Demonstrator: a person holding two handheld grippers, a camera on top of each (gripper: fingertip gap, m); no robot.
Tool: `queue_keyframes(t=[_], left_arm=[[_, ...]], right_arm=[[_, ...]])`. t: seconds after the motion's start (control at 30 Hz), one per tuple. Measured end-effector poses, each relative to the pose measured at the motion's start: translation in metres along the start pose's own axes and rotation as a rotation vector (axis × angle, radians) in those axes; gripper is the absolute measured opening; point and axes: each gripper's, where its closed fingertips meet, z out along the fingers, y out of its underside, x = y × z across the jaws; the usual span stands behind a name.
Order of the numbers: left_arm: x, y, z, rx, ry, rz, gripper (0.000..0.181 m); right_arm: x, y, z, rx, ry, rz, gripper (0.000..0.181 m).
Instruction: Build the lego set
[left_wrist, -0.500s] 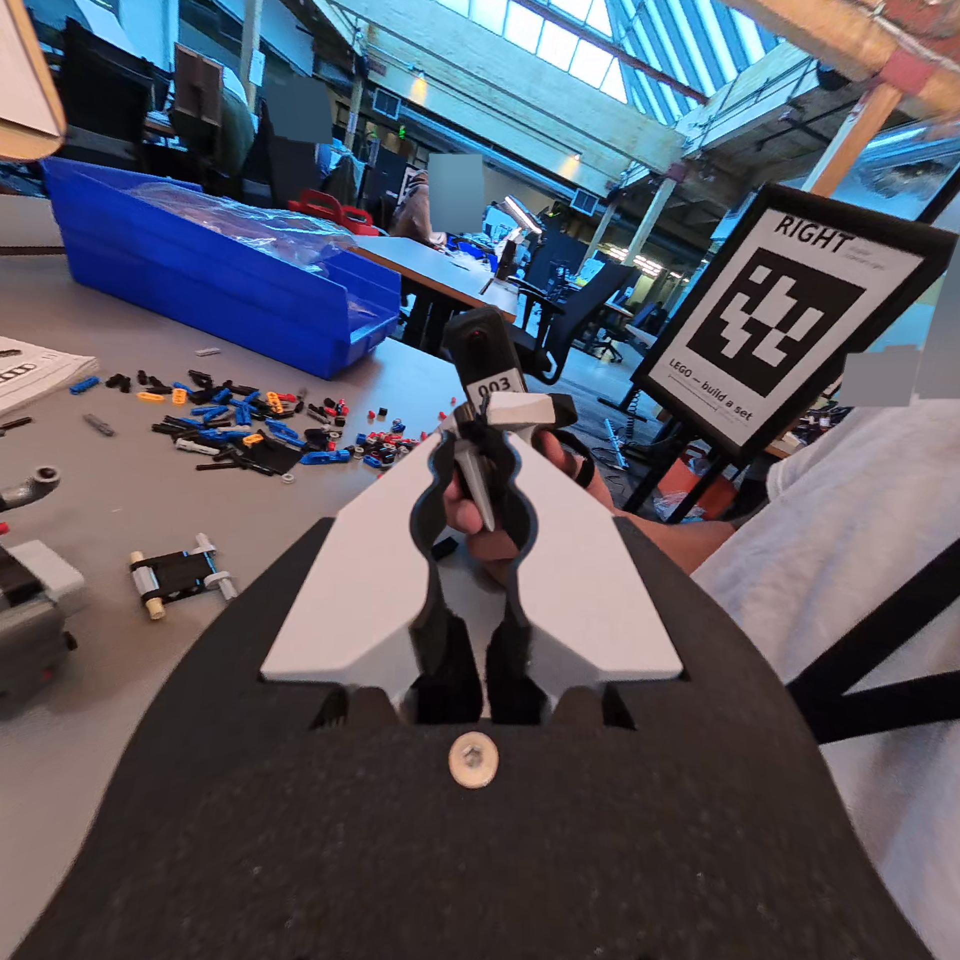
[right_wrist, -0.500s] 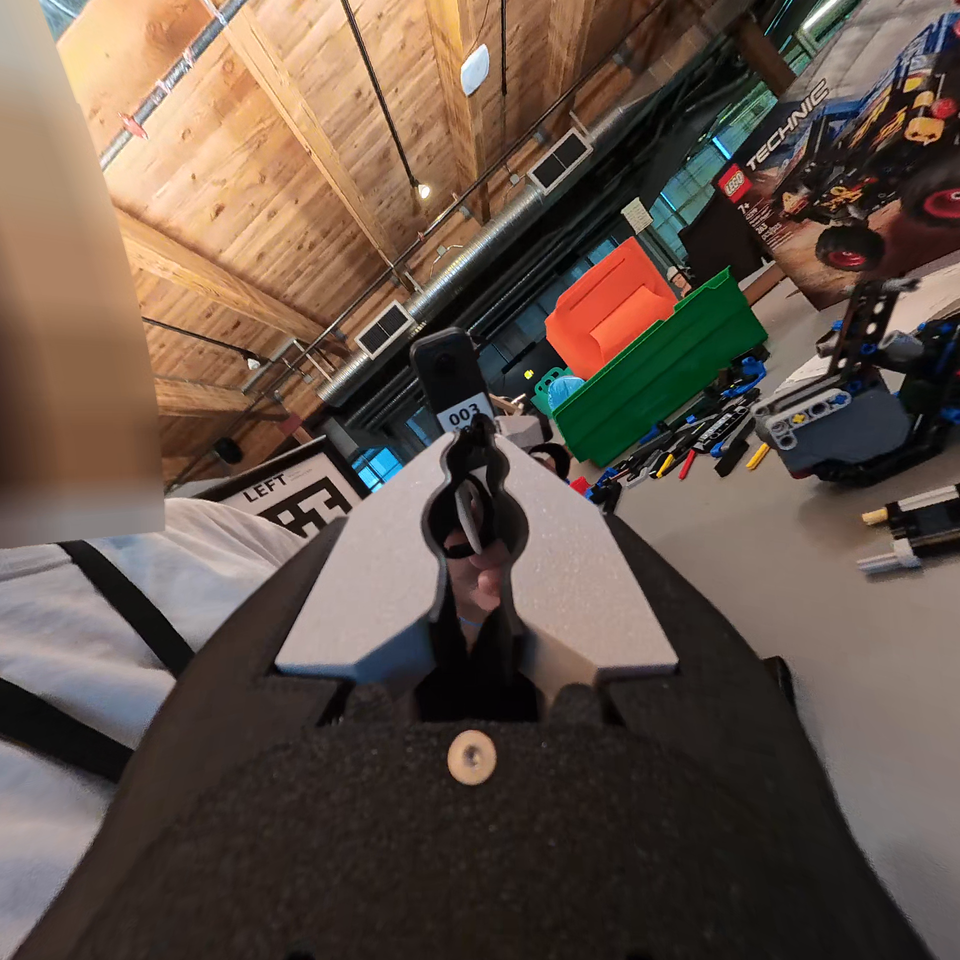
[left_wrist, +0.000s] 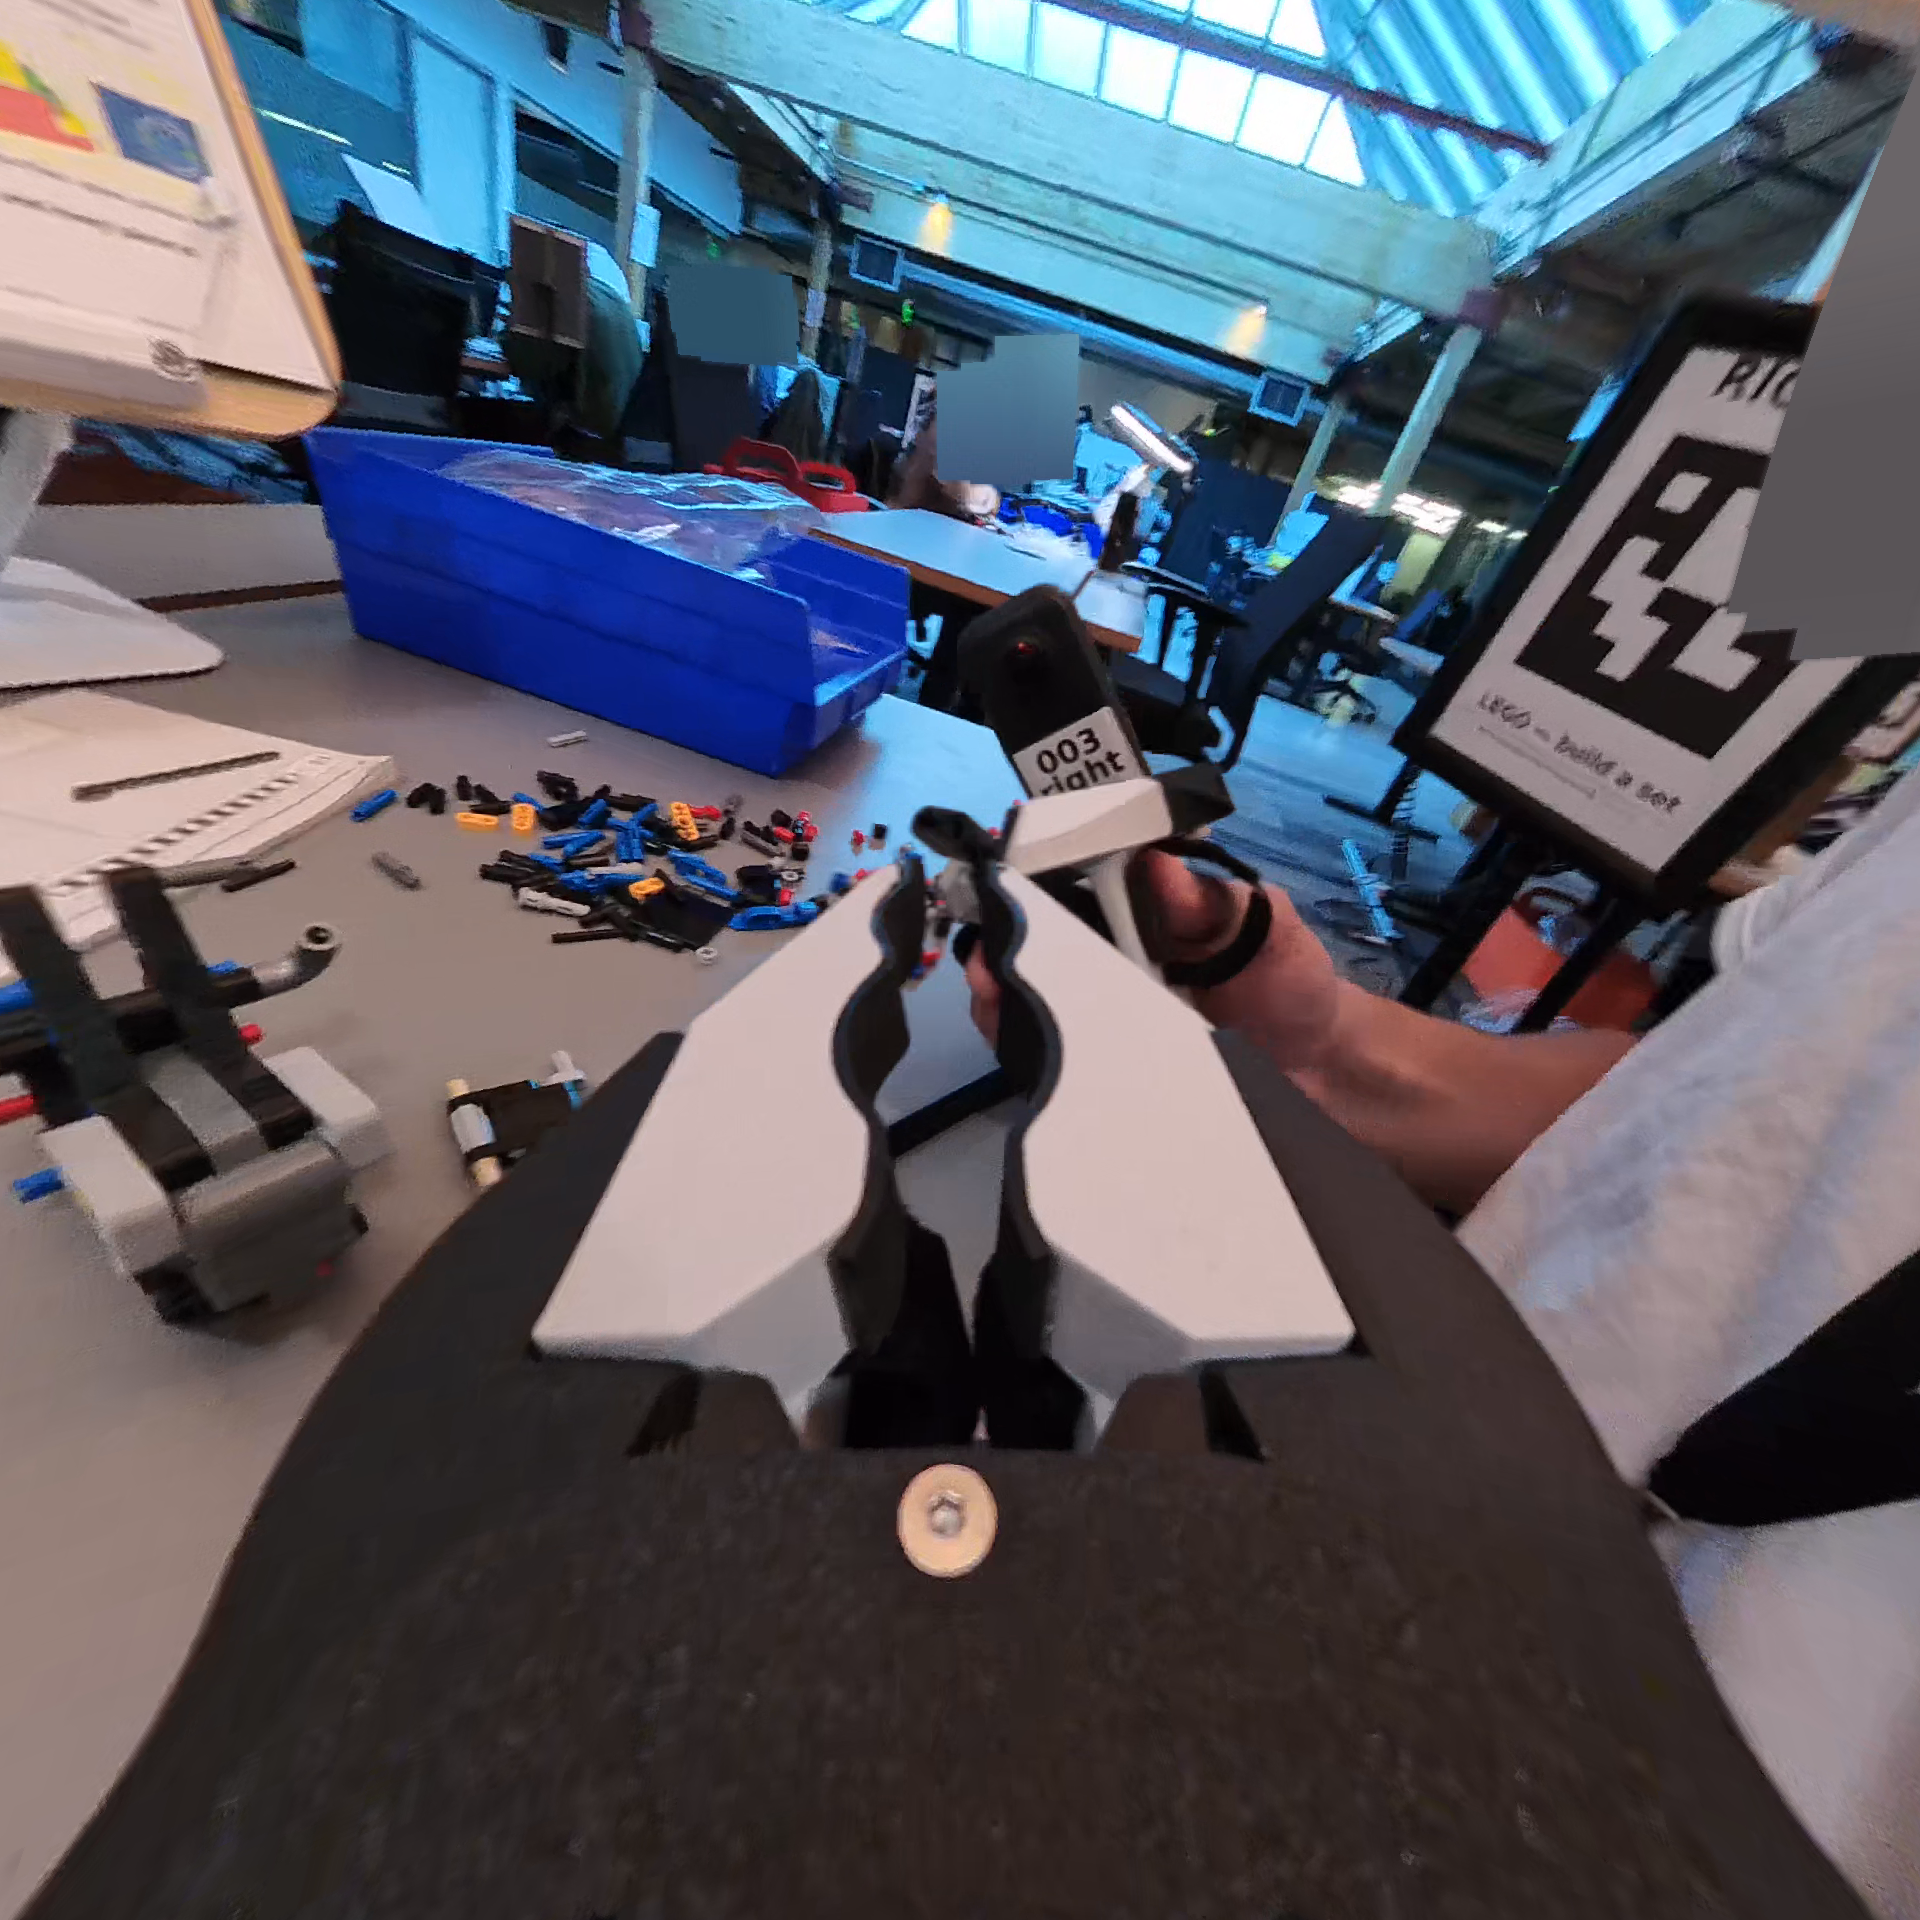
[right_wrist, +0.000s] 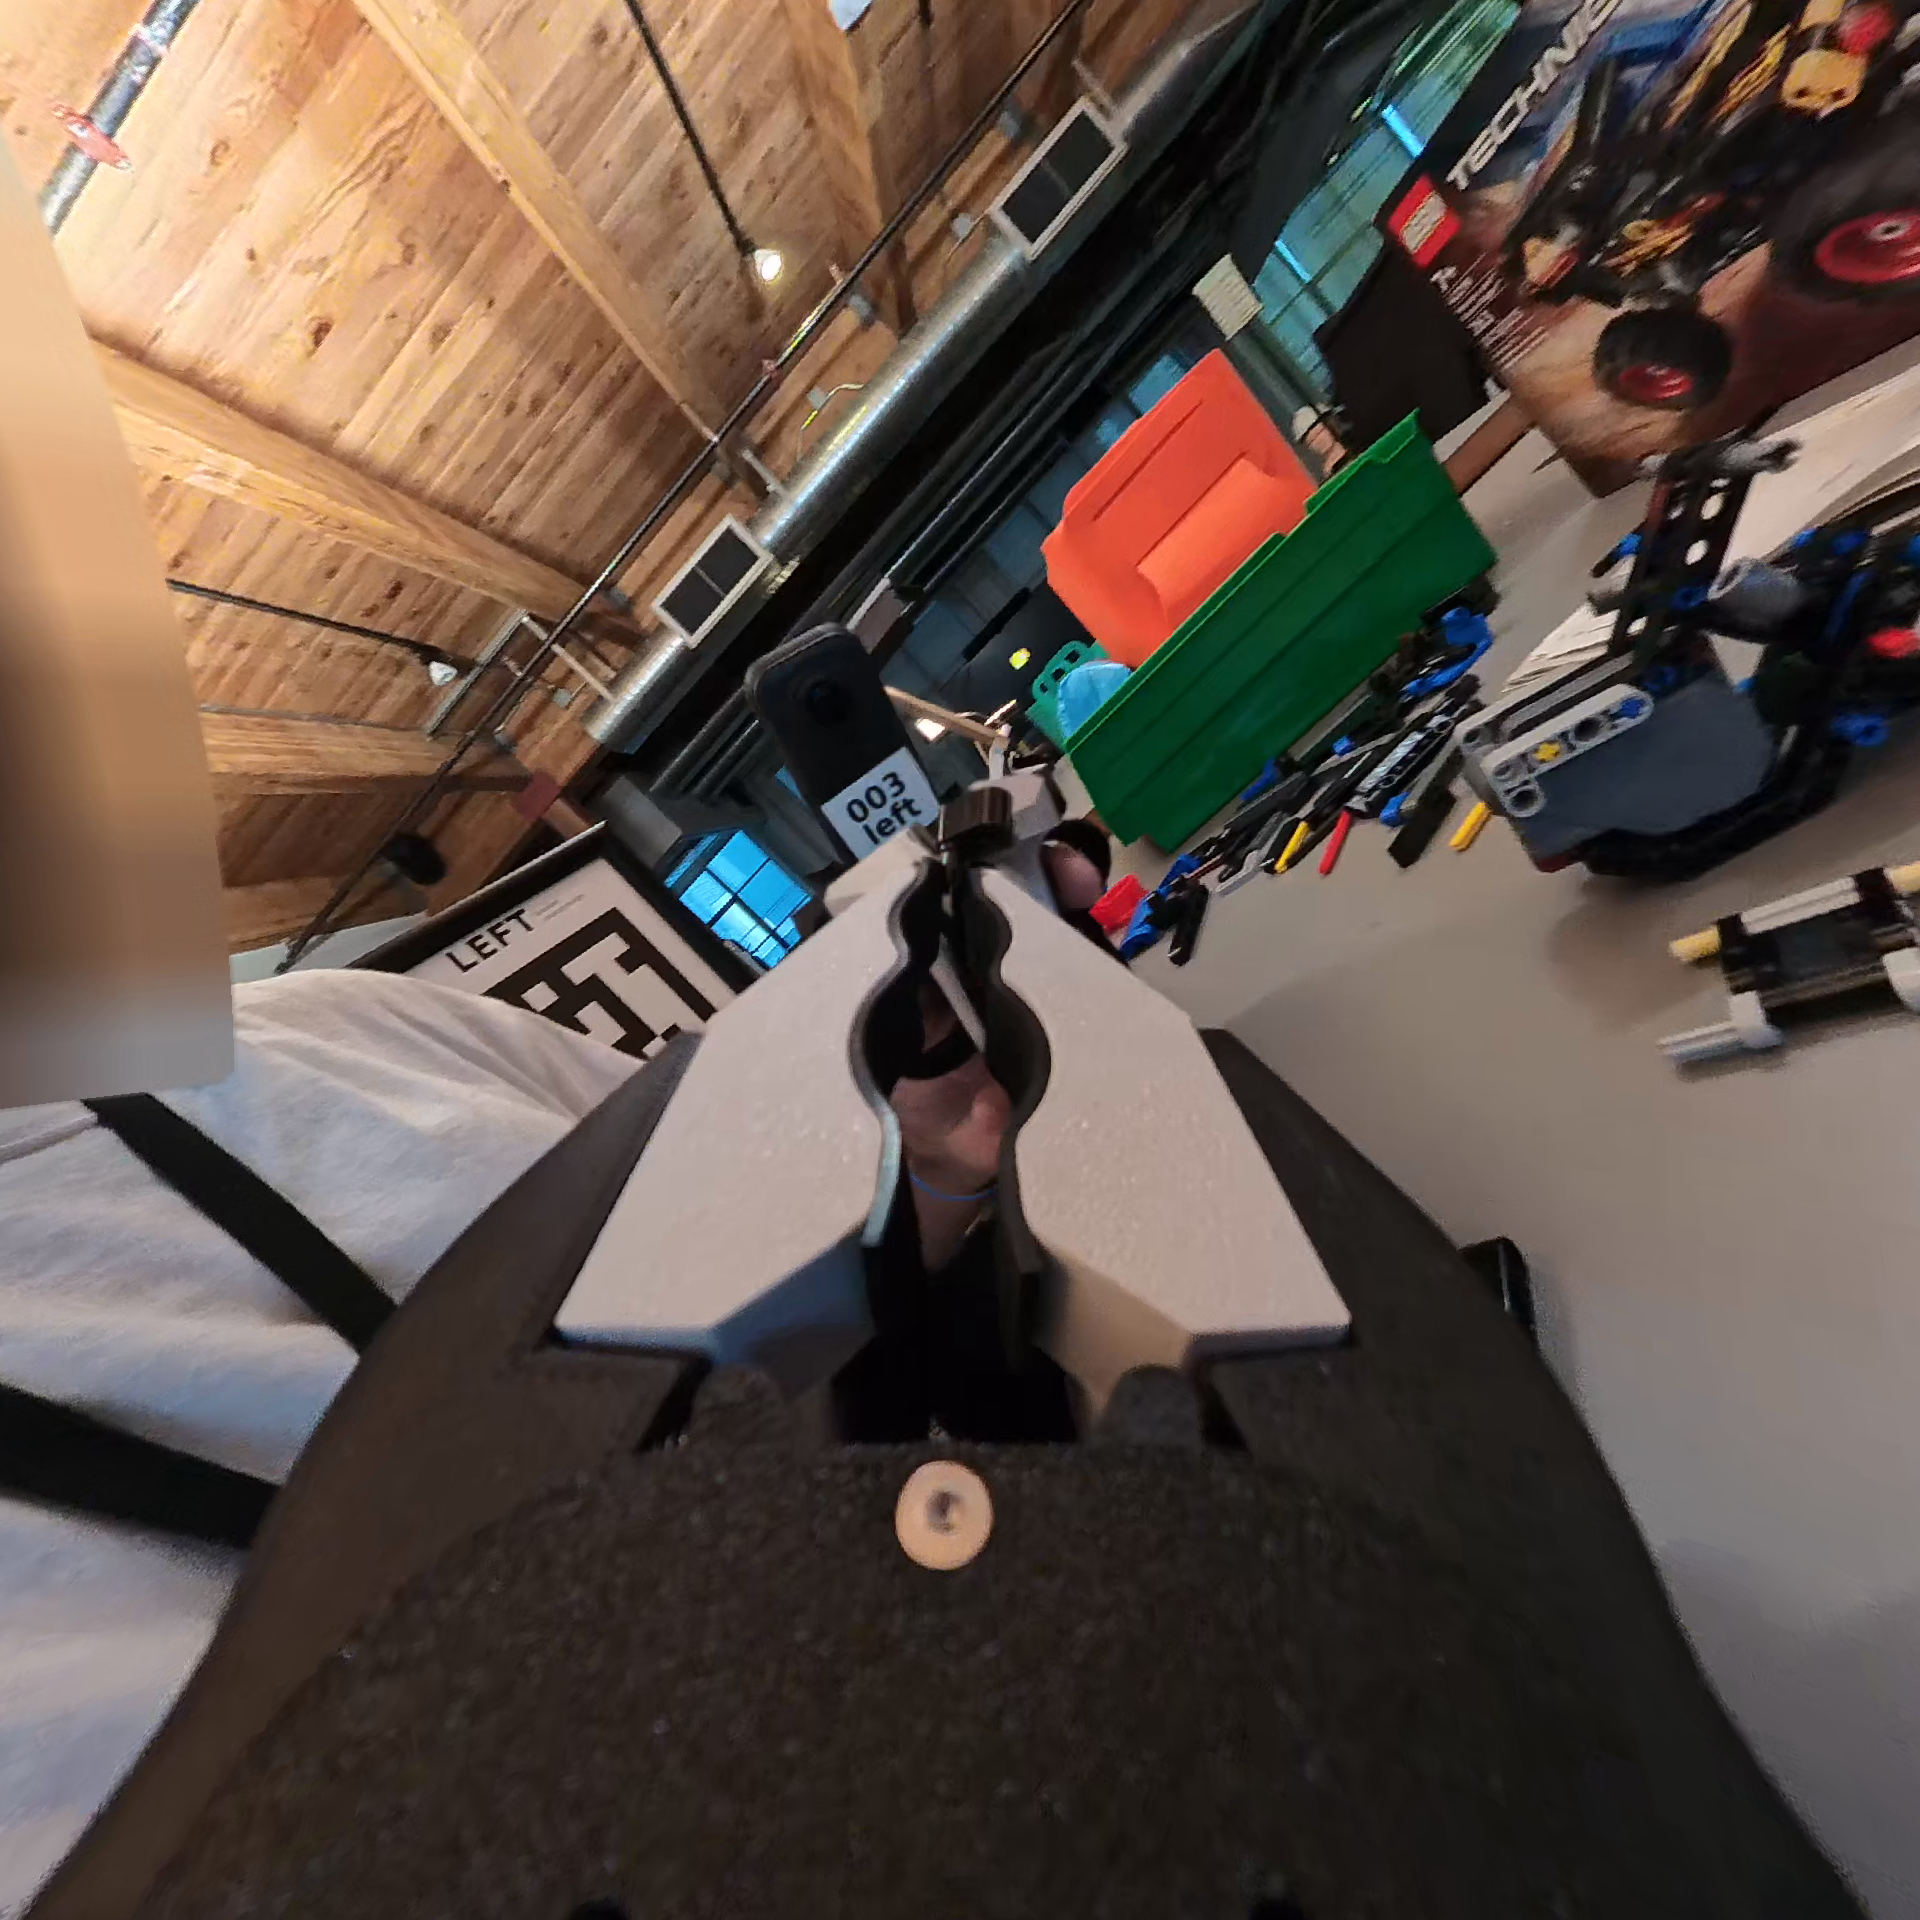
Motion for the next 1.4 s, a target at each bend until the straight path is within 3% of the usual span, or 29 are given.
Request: queue_keyframes(t=[0.13,0.2,0.27,0.33,0.5,0.63,0.8,0.93,1.17,1.4], left_arm=[[0.000,0.005,-0.002,-0.048,0.006,0.044,0.009],[0.005,0.005,-0.003,-0.091,0.041,0.104,0.022],[0.010,0.010,-0.008,-0.190,0.056,0.305,0.024],[0.009,0.015,-0.013,-0.284,0.014,0.591,0.037],[0.017,0.039,-0.021,-0.513,0.069,1.084,0.032],[0.023,0.032,-0.018,-0.476,0.071,1.295,0.023],[0.029,0.035,-0.015,-0.447,0.128,1.291,0.007],[0.025,0.031,-0.014,-0.433,0.121,1.219,0.006],[0.006,0.027,-0.008,-0.417,0.073,0.829,0.006],[-0.004,0.030,-0.008,-0.418,0.021,0.920,0.006]], right_arm=[[0.000,0.000,-0.001,-0.018,0.001,-0.016,0.002],[0.001,0.004,-0.001,-0.061,0.019,-0.054,0.002],[0.000,0.014,-0.001,-0.171,0.016,-0.085,0.003],[-0.005,0.031,-0.002,-0.327,-0.036,-0.026,0.002],[-0.014,0.044,-0.006,-0.463,-0.172,0.094,0.002],[-0.018,0.047,-0.007,-0.510,-0.238,0.194,0.003],[-0.022,0.052,-0.009,-0.562,-0.274,0.241,0.003],[-0.020,0.044,-0.008,-0.514,-0.290,0.285,0.003],[-0.004,0.026,-0.005,-0.352,-0.165,0.136,0.003],[0.001,0.024,-0.003,-0.331,-0.122,0.130,0.010]])
